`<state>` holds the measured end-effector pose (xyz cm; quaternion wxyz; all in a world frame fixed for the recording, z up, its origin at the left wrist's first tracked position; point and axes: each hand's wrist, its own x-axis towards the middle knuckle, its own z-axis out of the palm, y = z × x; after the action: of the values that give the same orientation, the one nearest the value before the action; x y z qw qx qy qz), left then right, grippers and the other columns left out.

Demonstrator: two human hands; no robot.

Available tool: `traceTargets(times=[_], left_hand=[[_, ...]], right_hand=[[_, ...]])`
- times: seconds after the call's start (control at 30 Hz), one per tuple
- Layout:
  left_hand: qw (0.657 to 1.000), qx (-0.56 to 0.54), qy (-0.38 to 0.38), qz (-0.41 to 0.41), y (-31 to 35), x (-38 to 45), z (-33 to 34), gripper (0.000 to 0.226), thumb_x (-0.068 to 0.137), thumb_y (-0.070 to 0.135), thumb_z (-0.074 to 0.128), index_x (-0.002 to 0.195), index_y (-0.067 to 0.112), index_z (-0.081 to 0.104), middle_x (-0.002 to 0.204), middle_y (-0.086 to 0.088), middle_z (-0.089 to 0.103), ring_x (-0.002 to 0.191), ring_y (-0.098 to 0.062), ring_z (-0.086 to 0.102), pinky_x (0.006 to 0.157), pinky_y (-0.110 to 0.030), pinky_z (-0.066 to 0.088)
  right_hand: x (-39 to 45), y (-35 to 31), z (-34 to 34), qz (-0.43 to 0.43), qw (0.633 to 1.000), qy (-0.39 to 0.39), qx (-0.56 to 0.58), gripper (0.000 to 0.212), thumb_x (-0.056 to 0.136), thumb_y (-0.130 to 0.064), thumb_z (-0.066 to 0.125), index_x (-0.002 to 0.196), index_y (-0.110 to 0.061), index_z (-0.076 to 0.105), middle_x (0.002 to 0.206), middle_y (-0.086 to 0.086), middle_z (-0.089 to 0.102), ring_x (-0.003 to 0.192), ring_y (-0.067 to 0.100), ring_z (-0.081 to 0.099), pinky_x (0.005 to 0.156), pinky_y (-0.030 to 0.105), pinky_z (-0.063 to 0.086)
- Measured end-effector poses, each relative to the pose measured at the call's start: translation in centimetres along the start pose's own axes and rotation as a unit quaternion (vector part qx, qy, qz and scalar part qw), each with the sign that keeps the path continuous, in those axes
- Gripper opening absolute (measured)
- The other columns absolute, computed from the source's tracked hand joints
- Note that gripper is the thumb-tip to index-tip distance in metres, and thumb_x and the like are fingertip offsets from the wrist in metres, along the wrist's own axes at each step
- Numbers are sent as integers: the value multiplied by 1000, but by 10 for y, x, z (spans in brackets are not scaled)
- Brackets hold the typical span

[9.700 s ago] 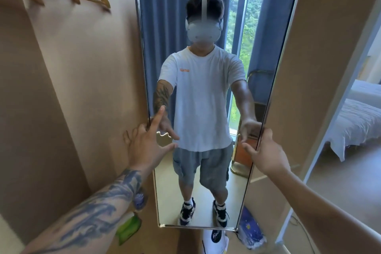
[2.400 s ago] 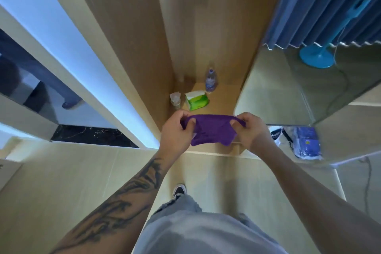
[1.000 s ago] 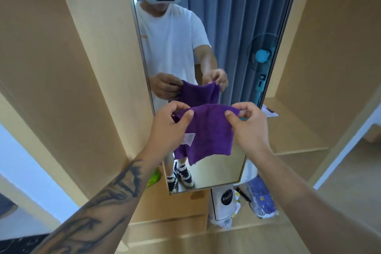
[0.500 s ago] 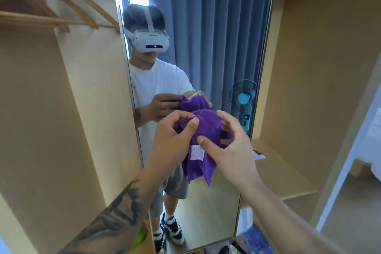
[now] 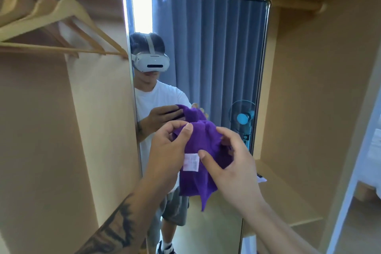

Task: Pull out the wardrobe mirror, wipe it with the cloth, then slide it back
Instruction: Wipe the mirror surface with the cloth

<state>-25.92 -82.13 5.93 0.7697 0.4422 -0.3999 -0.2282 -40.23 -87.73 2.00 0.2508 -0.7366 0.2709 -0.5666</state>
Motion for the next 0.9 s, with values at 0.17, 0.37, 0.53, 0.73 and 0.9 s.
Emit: traceTargets(times=[0.17, 0.37, 0.53, 0.73, 0.9], left_hand=[[999, 37, 28, 29, 9, 7, -4, 4, 99, 17, 73, 98, 17, 76, 98, 1, 79, 94, -14, 72, 85, -33, 60], [991, 98, 17, 94, 31, 19, -1, 6, 100, 17, 72, 101, 13, 76, 97, 15, 76, 91, 4, 68, 82, -18, 56], [990, 99, -5, 105, 39, 21, -1, 6, 101, 14, 70, 97, 15, 74, 87, 32, 71, 91, 2, 67, 87, -27, 59], [967, 171, -22, 187, 40, 16, -12, 8, 100, 2, 68, 94, 2, 73, 79, 35, 71, 82, 13, 67, 74, -5, 48], [954, 237, -36, 182, 37, 22, -25, 11, 102, 16, 66, 92, 16, 72, 85, 19, 71, 89, 5, 65, 84, -12, 46]], right_hand=[[2, -11, 5, 33, 994, 20, -105, 67, 82, -61, 73, 143, -39, 53, 144, -2, 37, 140, 17, 38, 118, 44, 40], [-11, -27, 20, -30, 960, 86, -264, 65, 86, -58, 76, 145, -38, 58, 163, 18, 19, 153, 41, 20, 120, 62, 23], [-18, -37, 28, -18, 948, 118, -296, 58, 80, -71, 66, 128, -39, 66, 148, 15, 30, 138, 38, 32, 109, 65, 33], [-9, -45, 29, 4, 959, -1, -282, 25, 93, -61, 63, 101, -38, 69, 118, -7, 47, 119, 26, 45, 105, 44, 24], [-1, -58, 28, -22, 936, -133, -324, 49, 94, -72, 31, 85, -32, 58, 88, -11, 45, 96, 18, 36, 88, 36, 23]])
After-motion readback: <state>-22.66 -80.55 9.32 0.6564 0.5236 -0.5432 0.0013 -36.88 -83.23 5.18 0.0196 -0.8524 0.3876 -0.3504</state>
